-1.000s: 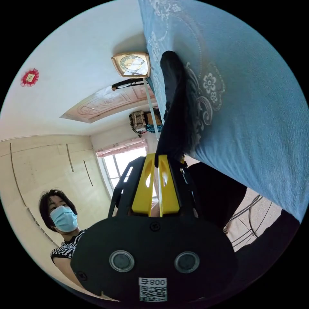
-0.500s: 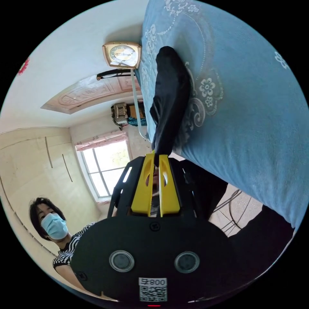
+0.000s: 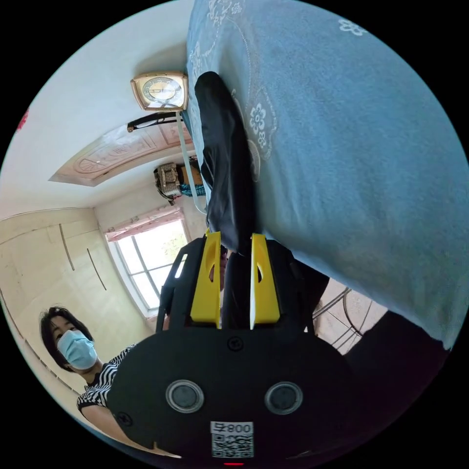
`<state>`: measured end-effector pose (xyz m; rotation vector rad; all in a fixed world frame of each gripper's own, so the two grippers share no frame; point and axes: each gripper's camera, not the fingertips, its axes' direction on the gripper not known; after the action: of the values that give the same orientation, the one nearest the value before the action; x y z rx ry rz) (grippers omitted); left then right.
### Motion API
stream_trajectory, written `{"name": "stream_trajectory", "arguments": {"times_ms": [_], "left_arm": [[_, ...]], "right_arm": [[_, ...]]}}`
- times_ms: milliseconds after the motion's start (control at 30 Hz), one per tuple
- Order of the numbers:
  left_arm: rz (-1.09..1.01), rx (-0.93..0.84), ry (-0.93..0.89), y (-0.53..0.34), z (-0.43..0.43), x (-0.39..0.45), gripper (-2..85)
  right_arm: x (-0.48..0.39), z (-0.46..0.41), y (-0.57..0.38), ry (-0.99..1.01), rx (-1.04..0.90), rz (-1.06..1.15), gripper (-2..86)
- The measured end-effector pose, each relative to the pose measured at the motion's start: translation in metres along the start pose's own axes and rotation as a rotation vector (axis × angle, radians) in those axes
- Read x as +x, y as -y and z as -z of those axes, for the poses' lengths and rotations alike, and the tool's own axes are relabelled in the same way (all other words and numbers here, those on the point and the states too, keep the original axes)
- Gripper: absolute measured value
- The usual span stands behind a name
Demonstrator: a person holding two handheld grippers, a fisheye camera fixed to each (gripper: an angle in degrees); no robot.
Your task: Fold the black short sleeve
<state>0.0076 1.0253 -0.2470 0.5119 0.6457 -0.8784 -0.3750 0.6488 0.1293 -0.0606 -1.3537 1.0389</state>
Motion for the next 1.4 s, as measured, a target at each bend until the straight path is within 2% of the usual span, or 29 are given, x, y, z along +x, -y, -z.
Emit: {"name": "stream_trajectory", "arguments": {"times_ms": [167,267,633,833,1133,1400], "left_arm": [[-0.001,0.001,0.006,-0.016,-0.032,0.004,4.1],[-0.059,-0.018,0.003,-0.029,-0.055,0.022,4.0],[-0.355,-0.211,-0.173,-0.119,-0.168,0.130,3.9],[-0.442,-0.343,-0.251,-0.183,-0.249,0.162,3.9],[-0.416,-0.589,-0.224,-0.269,-0.402,0.135,3.9],[-0.339,-0.678,-0.107,-0.305,-0.564,0.085,3.7]], "right_arm": [[0.008,0.019,-0.011,0.085,0.008,-0.016,3.1],[-0.003,0.046,-0.030,0.160,0.024,0.046,2.1],[-0.107,0.187,-0.154,0.217,0.062,0.464,1.1],[-0.125,0.272,-0.252,0.204,0.149,0.620,1.0],[-0.076,0.402,-0.381,0.148,0.344,0.639,1.0],[-0.021,0.521,-0.404,0.167,0.461,0.539,1.1]]}}
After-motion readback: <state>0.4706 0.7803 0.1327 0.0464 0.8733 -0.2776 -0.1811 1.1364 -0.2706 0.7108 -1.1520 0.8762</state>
